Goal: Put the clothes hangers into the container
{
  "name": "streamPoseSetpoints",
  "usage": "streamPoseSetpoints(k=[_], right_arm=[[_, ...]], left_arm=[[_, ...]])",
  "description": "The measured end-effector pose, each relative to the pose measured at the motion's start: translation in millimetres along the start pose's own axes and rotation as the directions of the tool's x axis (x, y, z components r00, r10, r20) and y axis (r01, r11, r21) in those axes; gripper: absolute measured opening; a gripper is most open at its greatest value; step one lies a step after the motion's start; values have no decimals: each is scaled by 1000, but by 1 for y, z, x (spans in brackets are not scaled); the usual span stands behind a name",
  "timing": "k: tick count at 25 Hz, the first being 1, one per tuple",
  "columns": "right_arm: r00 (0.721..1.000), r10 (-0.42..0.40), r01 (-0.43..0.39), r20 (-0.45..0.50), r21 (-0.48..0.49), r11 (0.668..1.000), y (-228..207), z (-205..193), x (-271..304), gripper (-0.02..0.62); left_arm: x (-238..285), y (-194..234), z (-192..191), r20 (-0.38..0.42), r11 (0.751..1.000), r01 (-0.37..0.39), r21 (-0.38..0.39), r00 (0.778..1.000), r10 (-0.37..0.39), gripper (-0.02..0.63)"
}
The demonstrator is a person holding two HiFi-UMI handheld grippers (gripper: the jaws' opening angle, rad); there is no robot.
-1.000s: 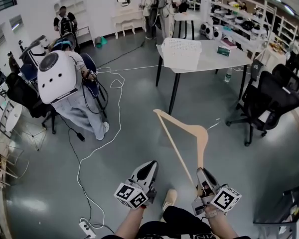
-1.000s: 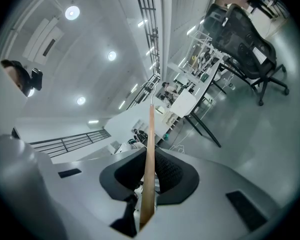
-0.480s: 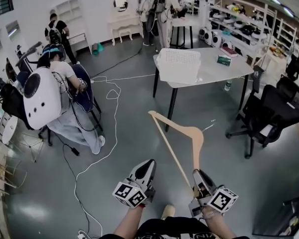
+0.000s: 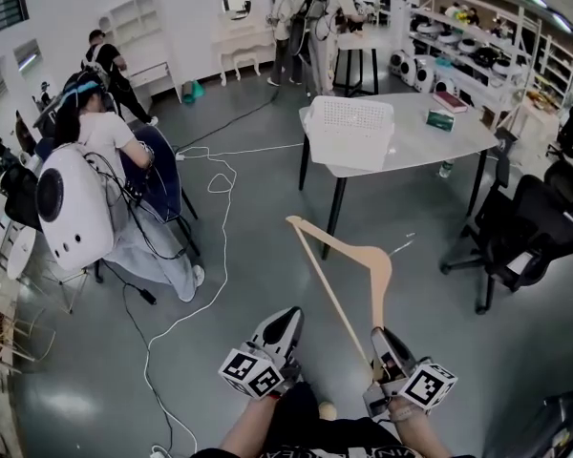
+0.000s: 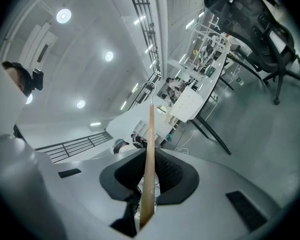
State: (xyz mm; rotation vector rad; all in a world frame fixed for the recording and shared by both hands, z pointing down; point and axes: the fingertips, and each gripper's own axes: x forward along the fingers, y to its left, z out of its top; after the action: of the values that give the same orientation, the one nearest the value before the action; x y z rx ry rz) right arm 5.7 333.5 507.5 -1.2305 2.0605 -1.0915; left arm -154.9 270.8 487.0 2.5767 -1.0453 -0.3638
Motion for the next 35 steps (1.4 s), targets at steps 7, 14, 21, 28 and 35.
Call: streamPoseSetpoints(k=[7,14,21,28,35], right_arm=[[1000,-15,15,4,0,1000,-20,22,44,66],[999,-15,16,35,-23,1000,-34,66,111,66],[999,-28,30,30,-43,999,-52,98,180,65],[999,-48,49,20,-59,997,-75,118,247,65],[999,-35,36,18,-51,998,-84,127,291,66]], left_arm=[[49,35,4,-8,1000,17,-15,1000,-17,9],[132,78,26,-8,997,67,-22,998,-68,9],[199,126,41,-34,995,99,-17,994,-99,9],[253,175,56,-59,994,105,32,993,-103,9],[292,201,61,-77,990,133,50,989,-129,9]])
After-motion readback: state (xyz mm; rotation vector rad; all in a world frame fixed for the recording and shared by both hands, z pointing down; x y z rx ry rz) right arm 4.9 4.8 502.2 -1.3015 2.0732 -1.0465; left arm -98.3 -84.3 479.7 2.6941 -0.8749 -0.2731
